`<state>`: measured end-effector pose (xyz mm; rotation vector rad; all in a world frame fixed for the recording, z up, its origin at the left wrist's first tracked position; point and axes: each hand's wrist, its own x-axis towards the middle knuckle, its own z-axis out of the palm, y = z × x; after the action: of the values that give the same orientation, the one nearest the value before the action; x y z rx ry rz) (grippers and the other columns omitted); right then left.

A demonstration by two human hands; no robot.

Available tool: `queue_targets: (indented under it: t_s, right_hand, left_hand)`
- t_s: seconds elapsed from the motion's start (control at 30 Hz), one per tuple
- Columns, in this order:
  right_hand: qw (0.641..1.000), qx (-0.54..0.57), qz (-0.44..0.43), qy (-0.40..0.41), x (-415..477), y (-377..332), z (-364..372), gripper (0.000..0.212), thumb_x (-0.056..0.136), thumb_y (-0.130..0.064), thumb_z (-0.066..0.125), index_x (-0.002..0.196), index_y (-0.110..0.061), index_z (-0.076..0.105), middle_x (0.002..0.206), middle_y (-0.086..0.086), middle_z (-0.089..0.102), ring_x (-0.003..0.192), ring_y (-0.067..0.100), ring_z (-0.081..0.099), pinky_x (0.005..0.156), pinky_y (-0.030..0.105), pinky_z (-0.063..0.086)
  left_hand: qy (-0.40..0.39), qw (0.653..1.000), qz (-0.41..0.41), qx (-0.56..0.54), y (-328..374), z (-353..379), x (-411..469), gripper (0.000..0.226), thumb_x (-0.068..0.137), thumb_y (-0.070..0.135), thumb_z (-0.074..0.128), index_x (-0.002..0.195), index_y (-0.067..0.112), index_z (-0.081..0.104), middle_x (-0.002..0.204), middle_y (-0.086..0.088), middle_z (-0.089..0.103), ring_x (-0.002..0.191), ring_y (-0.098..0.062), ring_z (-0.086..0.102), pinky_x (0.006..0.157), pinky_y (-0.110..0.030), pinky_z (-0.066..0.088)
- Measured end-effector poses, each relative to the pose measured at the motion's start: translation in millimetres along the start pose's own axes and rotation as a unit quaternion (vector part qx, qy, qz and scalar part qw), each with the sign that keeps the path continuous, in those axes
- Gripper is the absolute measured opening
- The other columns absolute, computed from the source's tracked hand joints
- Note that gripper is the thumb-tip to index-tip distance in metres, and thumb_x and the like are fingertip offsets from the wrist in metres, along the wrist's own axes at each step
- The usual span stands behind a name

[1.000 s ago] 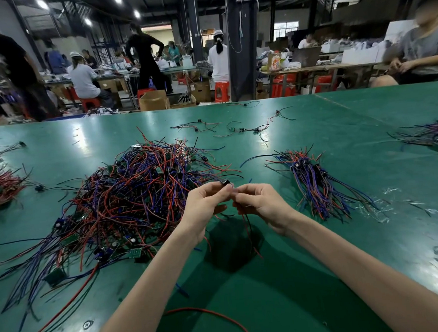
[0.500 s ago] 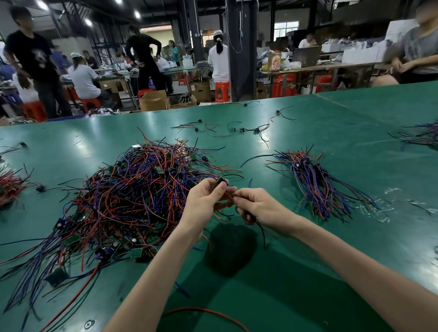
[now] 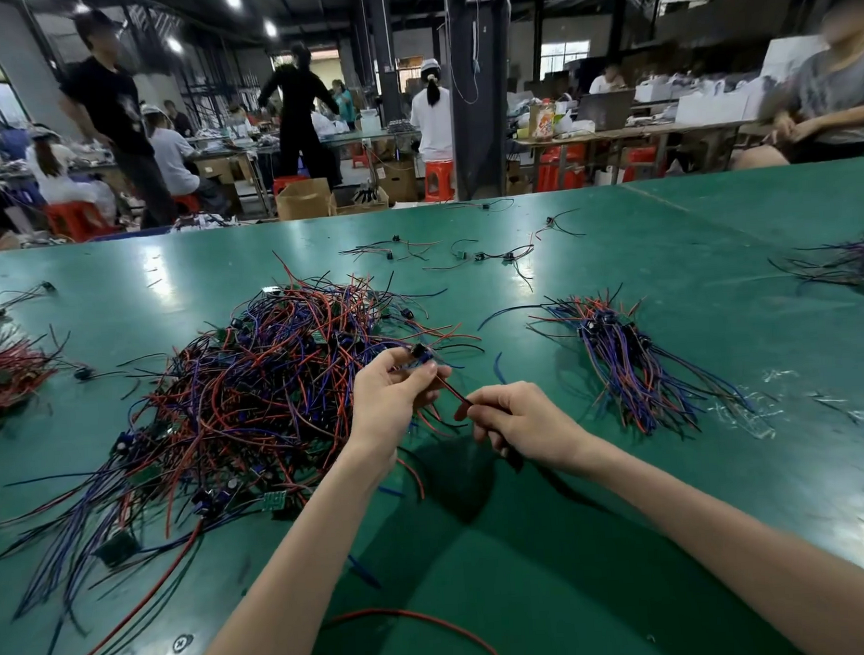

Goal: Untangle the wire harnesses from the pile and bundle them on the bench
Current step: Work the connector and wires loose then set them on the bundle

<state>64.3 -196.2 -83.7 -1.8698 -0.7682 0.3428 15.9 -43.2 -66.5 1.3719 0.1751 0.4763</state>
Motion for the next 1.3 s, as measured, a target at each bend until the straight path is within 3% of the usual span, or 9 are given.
queue_targets:
  t_s: [0.2, 0.43, 0.63, 0.8, 0.97, 1.1, 1.3]
  right_hand:
    - [0.994, -0.085, -0.032, 0.058, 1, 9, -2, 0.022, 0.096, 0.001, 0.043, 0.1, -0.004, 0.064, 0.065, -0.002, 0.062, 0.047, 0.011, 0.044, 0.049, 0.02, 0.041]
    - [0.982, -0.173, -0.042, 0.068, -3, 18, -4, 0.03, 0.089, 0.011, 0.037, 0.108, -0.005, 0.055, 0.075, 0.003, 0.066, 0.053, -0.003, 0.048, 0.056, 0.012, 0.036]
    - [0.975, -0.205, -0.06, 0.052, -2, 14, -5, 0.034, 0.086, 0.014, 0.036, 0.107, -0.002, 0.056, 0.081, 0.003, 0.06, 0.076, 0.017, 0.051, 0.071, 0.023, 0.041]
    - [0.967, -0.245, -0.055, 0.045, -1, 13, -8, 0.039, 0.083, 0.016, 0.036, 0.113, 0.0, 0.054, 0.105, 0.01, 0.052, 0.087, 0.016, 0.05, 0.081, 0.017, 0.037]
    - [0.959, -0.28, -0.036, 0.014, -6, 10, -8, 0.049, 0.082, 0.017, 0.033, 0.124, -0.001, 0.05, 0.108, 0.007, 0.043, 0.099, 0.02, 0.05, 0.095, 0.027, 0.04]
    - [0.947, -0.319, -0.023, 0.029, -8, 8, -8, 0.049, 0.079, 0.014, 0.033, 0.12, -0.006, 0.053, 0.098, 0.006, 0.046, 0.094, 0.027, 0.051, 0.09, 0.036, 0.042]
    - [0.958, -0.28, -0.027, 0.061, -11, 6, -9, 0.031, 0.085, 0.008, 0.037, 0.1, -0.006, 0.059, 0.084, 0.01, 0.06, 0.076, 0.024, 0.051, 0.073, 0.033, 0.045]
  left_hand:
    - [0.03, 0.999, 0.005, -0.029, 1, -3, 3, 0.007, 0.09, -0.006, 0.056, 0.092, 0.0, 0.056, 0.075, -0.01, 0.07, 0.063, -0.012, 0.068, 0.059, -0.021, 0.056]
    - [0.049, 0.998, -0.003, -0.045, 2, -3, 2, 0.014, 0.093, -0.005, 0.053, 0.106, -0.004, 0.049, 0.084, -0.017, 0.066, 0.068, -0.015, 0.067, 0.06, -0.022, 0.057]
    - [0.044, 0.999, 0.007, -0.011, 0, -8, 4, 0.01, 0.093, -0.005, 0.052, 0.103, -0.004, 0.051, 0.084, -0.016, 0.066, 0.068, -0.013, 0.068, 0.059, -0.02, 0.055]
    - [0.043, 0.999, 0.016, -0.005, -2, -10, 3, 0.007, 0.092, -0.005, 0.054, 0.099, -0.004, 0.054, 0.083, -0.016, 0.068, 0.07, -0.015, 0.069, 0.06, -0.022, 0.056]
    - [0.053, 0.998, 0.019, 0.0, -4, -11, 1, 0.009, 0.092, -0.004, 0.055, 0.1, -0.005, 0.055, 0.085, -0.016, 0.068, 0.074, -0.018, 0.069, 0.061, -0.022, 0.056]
    - [0.053, 0.998, 0.024, 0.004, -2, -13, 1, 0.008, 0.092, -0.003, 0.056, 0.1, -0.004, 0.055, 0.082, -0.013, 0.07, 0.072, -0.016, 0.07, 0.062, -0.022, 0.056]
    - [0.061, 0.998, 0.011, -0.01, 3, -17, 3, 0.009, 0.092, -0.005, 0.054, 0.101, -0.004, 0.055, 0.082, -0.013, 0.07, 0.068, -0.015, 0.069, 0.061, -0.022, 0.056]
